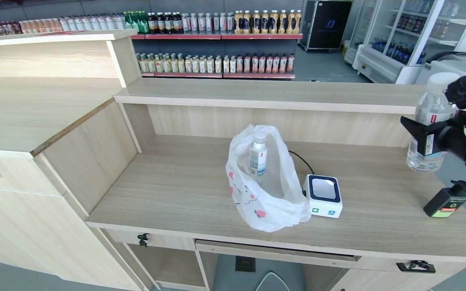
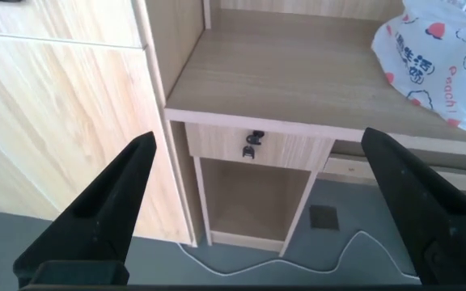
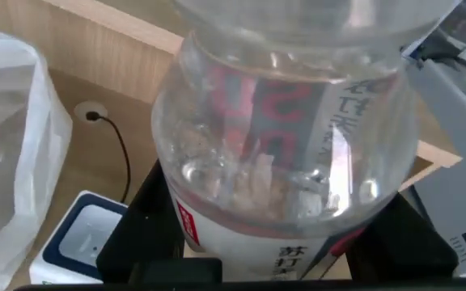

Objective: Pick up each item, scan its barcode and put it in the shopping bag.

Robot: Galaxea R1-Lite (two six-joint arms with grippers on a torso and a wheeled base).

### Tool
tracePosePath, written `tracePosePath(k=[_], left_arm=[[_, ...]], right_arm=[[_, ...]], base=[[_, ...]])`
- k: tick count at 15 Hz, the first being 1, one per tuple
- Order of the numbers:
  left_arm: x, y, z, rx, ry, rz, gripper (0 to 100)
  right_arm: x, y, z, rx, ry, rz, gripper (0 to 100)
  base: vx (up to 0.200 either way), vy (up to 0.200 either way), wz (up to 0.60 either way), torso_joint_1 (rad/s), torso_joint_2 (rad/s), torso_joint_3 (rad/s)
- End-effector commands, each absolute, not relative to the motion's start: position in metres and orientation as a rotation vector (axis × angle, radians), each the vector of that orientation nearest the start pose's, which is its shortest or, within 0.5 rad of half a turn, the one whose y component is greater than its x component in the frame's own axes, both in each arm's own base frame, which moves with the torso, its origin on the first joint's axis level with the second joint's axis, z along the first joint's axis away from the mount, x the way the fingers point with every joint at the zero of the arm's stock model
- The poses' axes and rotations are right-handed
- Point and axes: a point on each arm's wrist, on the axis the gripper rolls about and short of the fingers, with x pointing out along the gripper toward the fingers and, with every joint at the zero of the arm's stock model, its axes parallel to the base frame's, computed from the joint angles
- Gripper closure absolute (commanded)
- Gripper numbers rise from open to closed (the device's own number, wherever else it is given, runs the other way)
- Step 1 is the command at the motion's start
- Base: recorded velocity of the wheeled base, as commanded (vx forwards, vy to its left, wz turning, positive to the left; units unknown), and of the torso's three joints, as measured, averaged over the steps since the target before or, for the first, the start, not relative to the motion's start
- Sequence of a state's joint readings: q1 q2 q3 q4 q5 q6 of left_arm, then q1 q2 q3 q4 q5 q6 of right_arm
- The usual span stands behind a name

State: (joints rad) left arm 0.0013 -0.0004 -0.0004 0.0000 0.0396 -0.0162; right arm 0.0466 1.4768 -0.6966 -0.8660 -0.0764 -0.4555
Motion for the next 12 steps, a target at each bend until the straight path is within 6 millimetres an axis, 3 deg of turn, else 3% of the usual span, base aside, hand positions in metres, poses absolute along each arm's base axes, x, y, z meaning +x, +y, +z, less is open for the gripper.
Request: tracePosePath(k=[1, 6, 12], left_arm=[[-0.023, 0.001, 0.075, -0.017, 0.0, 0.041, 0], [-0.023, 0.001, 0.075, -0.017, 0.0, 0.041, 0], [-0.023, 0.001, 0.075, -0.017, 0.0, 0.041, 0]], right_arm=[[0.259, 0.008, 0.231, -0.504, -0.053, -0.049, 100], [0.295, 0.017, 0.205, -0.58, -0.099, 0.004, 100], [0.322, 0.02, 0.168, -0.688, -0.096, 0.078, 100]], base=[[0.0, 0.0, 0.0, 0.0, 0.0, 0.0], [0.0, 0.0, 0.0, 0.0, 0.0, 0.0], [0.0, 0.0, 0.0, 0.0, 0.0, 0.0]])
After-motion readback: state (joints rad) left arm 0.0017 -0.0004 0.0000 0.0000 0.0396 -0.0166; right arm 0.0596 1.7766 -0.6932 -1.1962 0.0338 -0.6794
